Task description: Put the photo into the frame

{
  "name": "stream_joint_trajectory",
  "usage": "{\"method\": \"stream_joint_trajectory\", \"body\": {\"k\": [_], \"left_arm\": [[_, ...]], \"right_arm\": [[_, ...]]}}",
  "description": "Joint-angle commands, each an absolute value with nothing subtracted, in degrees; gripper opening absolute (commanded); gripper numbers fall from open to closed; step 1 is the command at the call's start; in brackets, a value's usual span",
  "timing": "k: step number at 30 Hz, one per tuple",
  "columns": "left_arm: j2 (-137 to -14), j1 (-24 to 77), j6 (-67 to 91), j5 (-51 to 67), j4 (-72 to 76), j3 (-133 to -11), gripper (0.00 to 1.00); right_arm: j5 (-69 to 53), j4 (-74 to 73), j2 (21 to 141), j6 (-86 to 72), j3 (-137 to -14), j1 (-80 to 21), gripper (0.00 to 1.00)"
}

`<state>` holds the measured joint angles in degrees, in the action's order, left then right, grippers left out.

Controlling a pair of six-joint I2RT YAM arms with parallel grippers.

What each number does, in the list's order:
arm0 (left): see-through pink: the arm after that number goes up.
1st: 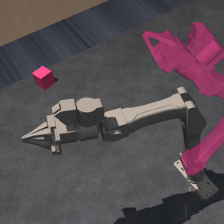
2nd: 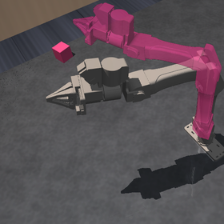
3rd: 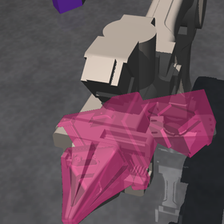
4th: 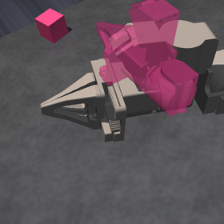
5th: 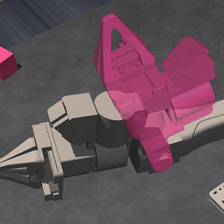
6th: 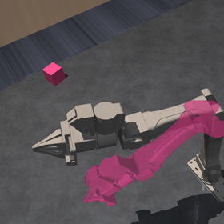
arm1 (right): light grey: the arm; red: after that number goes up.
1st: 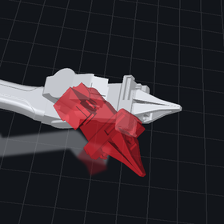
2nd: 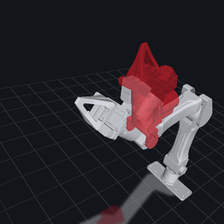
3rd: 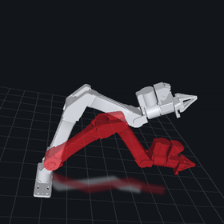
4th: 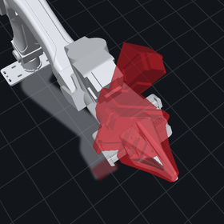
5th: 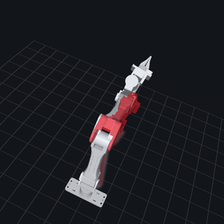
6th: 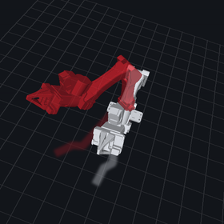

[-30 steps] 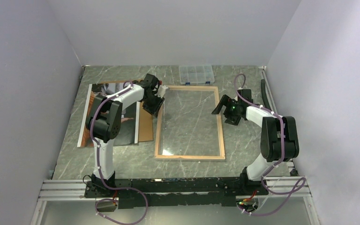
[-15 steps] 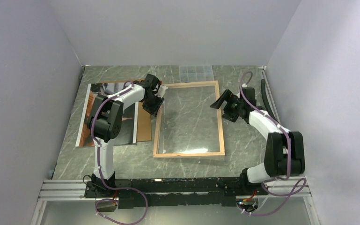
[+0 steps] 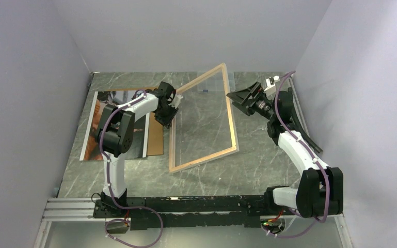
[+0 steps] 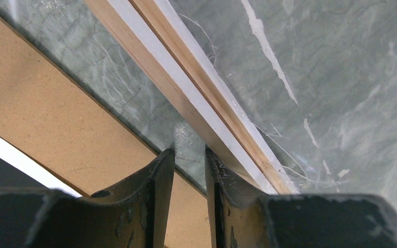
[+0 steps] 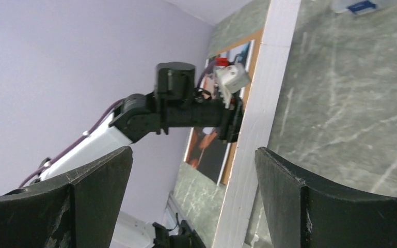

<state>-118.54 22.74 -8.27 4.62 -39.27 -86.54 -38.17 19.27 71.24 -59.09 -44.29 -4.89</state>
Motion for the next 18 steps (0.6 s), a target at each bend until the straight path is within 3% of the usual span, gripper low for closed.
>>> {"method": "stream_joint_trajectory", "body": {"k": [1, 18], "left_arm": [[-120.03, 24.91, -6.53, 15.02, -37.23, -84.20, 0.36], [-117.60, 23.09, -5.84, 16.45, -36.98, -82.57, 0.35]], "right_arm": [[-50.89, 20.78, 72.48, -66.04, -42.13, -10.36, 0.93], [-47.86, 44.22, 79.62, -82.21, -39.62, -16.86, 0.95]]}}
